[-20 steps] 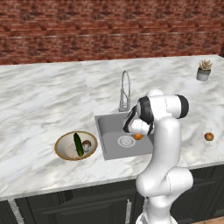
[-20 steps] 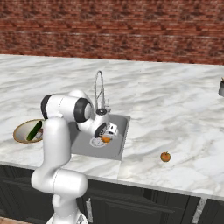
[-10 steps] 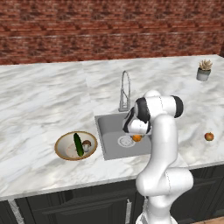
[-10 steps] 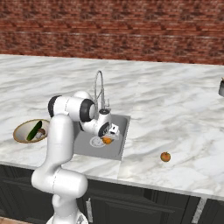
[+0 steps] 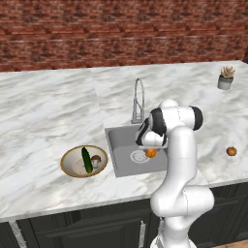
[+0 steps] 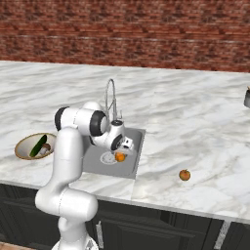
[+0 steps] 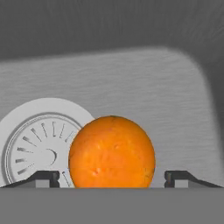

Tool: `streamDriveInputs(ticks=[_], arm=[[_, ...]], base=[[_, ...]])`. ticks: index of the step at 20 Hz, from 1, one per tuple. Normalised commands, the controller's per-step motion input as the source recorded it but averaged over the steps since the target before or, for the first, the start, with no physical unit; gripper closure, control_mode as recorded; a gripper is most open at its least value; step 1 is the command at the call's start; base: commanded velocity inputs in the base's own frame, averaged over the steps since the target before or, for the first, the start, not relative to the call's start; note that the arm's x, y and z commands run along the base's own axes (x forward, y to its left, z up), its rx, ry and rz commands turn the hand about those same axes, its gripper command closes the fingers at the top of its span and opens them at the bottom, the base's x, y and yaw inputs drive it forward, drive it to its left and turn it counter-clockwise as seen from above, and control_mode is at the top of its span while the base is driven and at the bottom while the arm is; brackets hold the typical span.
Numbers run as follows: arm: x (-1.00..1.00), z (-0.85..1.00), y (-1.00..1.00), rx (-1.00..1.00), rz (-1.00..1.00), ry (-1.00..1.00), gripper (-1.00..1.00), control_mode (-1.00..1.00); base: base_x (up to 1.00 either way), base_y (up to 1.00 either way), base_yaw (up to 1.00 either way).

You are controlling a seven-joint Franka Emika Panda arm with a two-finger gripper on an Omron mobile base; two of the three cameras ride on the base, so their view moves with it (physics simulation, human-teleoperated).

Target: There is a mixed pile of frozen fruits and vegetables on the counter. Locate all the frozen vegetables and place the items in a bowl on the counter. Take all the frozen fruits and defrost them in a running sink.

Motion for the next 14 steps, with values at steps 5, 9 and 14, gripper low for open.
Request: streamDriveInputs(ticks=[5, 9, 14], arm=[[-0.12, 0.58, 0.01, 0.0, 0.0, 0.03, -1.0, -1.0], [-0.32, 0.71, 0.08, 0.0, 0.0, 0.0, -1.0, -1.0], [-0.42, 0.63, 0.0, 0.0, 0.0, -0.01, -1.0, -1.0]], base=[[0.0, 0.0, 0.0], [0.0, 0.0, 0.0], [0.0, 0.0, 0.0]])
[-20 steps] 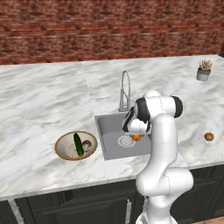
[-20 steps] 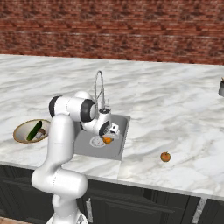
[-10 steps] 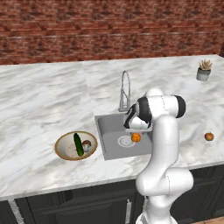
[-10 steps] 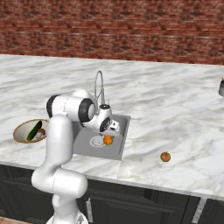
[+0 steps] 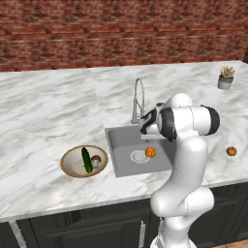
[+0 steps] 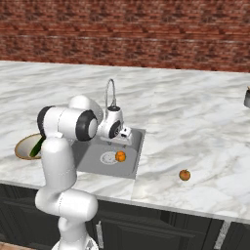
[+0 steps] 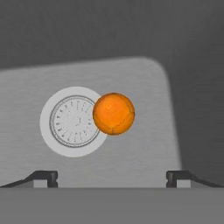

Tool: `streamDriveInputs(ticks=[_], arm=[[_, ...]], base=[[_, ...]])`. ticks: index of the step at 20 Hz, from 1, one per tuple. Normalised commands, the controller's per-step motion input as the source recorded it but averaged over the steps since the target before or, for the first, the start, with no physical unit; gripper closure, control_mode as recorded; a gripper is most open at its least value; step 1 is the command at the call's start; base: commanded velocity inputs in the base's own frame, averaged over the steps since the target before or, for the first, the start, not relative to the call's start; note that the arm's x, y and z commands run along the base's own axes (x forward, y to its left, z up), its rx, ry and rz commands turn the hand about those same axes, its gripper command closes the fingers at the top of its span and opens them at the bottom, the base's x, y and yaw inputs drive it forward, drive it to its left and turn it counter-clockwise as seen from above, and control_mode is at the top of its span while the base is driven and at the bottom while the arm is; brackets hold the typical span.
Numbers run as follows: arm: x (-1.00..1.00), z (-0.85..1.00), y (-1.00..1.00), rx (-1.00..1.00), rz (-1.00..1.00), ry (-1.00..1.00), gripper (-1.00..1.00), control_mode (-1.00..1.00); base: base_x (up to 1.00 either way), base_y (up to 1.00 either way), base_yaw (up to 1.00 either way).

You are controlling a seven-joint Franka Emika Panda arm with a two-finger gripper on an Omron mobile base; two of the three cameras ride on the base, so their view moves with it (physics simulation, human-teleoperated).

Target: There is a mixed pile of frozen fruits and vegetables on the counter. Locate all the frozen vegetables and place the items in a bowl on the counter. Take all the frozen fruits and defrost them in a running sink.

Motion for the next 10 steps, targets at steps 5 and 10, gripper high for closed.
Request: streamDriveInputs(ticks=[5, 10], arm=[[-0.39, 0.42, -0.12, 0.0, 0.01, 0.0, -1.0, -1.0], [-0.29, 0.57, -0.21, -0.02, 0.01, 0.04, -1.0, -1.0]], base=[[0.0, 0.0, 0.0], [0.0, 0.0, 0.0]])
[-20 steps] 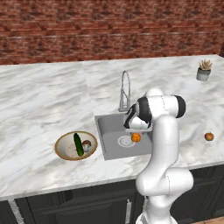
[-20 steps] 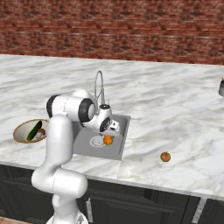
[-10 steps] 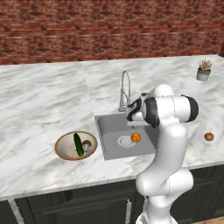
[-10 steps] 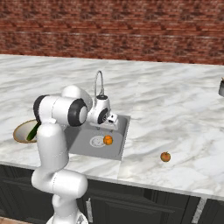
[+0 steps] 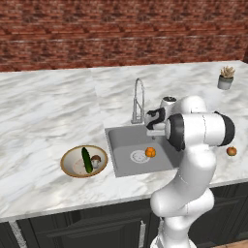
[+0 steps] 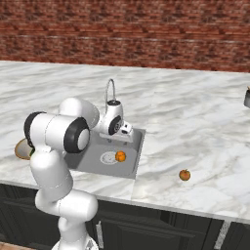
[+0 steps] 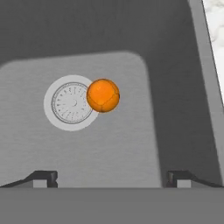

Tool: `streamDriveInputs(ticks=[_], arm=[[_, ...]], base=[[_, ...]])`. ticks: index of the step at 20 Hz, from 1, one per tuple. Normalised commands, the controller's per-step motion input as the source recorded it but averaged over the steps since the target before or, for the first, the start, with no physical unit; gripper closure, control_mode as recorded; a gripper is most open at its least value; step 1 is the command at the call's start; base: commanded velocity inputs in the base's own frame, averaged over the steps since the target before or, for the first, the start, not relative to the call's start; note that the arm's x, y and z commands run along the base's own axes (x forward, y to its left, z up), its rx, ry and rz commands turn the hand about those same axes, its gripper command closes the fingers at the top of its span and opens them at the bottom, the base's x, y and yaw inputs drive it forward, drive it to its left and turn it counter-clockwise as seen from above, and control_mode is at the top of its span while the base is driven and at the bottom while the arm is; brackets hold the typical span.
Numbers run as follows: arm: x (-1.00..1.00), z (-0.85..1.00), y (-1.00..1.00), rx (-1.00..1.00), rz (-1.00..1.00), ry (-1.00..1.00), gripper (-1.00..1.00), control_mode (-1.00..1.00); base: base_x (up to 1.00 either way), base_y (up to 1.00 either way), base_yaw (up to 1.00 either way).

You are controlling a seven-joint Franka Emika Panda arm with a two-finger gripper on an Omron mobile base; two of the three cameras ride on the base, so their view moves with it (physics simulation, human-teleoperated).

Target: There is a mixed pile of frozen fruits and vegetables on the counter. Locate all the frozen vegetables and place the items in a bowl on the counter. Take all the frozen fruits and defrost them in a running sink.

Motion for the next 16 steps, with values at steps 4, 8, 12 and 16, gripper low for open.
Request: streamDriveInputs(ticks=[4, 8, 12, 16], arm=[[-0.34, 0.53, -0.38, -0.05, 0.02, 0.09, -1.0, -1.0], [-0.46, 0.22, -0.61, -0.02, 0.0, 0.15, -1.0, -1.0], [-0.48, 0.25, -0.61, -0.04, 0.0, 0.14, -1.0, -1.0], [-0.44, 0.19, -0.66, -0.02, 0.0, 0.18, -1.0, -1.0]], base=[[0.0, 0.0, 0.0], [0.0, 0.0, 0.0], [0.0, 0.0, 0.0], [0.0, 0.0, 0.0]])
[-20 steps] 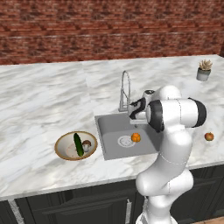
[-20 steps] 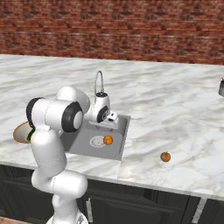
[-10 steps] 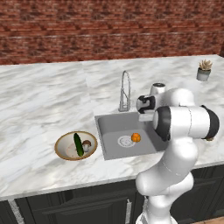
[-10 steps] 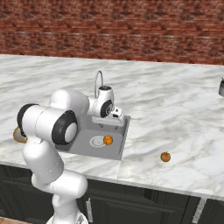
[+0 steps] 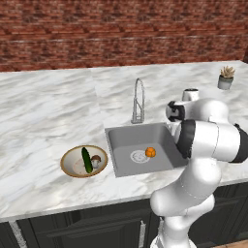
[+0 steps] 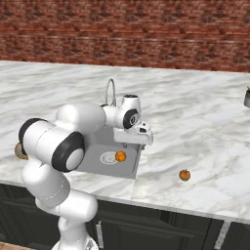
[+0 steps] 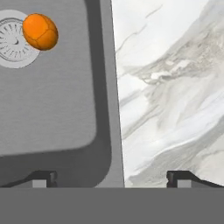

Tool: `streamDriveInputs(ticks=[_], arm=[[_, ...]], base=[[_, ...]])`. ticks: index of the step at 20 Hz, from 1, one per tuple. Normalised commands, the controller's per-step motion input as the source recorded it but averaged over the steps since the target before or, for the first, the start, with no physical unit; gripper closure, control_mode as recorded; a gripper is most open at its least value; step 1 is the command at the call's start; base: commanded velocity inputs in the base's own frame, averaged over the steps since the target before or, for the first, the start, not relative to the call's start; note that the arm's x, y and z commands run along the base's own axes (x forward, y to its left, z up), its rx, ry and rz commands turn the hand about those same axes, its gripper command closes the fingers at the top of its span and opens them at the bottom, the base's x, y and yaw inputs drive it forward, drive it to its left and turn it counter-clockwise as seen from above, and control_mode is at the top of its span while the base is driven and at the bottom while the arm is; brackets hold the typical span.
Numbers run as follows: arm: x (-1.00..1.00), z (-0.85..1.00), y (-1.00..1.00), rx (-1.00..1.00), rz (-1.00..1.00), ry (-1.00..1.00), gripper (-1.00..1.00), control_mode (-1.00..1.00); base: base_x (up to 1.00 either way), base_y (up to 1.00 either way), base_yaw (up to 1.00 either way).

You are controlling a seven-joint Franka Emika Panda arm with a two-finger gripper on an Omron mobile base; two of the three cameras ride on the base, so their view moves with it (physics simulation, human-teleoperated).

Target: There is a mixed pile of frozen fruits and vegetables on the counter. Locate all the frozen vegetables and place the items in a bowl on the counter. Take all the frozen fruits and defrost them in a running sink.

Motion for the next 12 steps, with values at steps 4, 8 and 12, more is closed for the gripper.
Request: streamDriveInputs(ticks=[4, 8, 12], arm=[[-0.32, 0.07, -0.71, 0.0, -0.07, 0.21, -1.0, -1.0], [-0.1, -0.12, -0.74, 0.0, -0.06, 0.18, -1.0, -1.0], [0.0, -0.14, -0.65, 0.0, -0.04, 0.16, -1.0, -1.0]], base=[[0.0, 0.0, 0.0], [0.0, 0.0, 0.0], [0.0, 0.0, 0.0]])
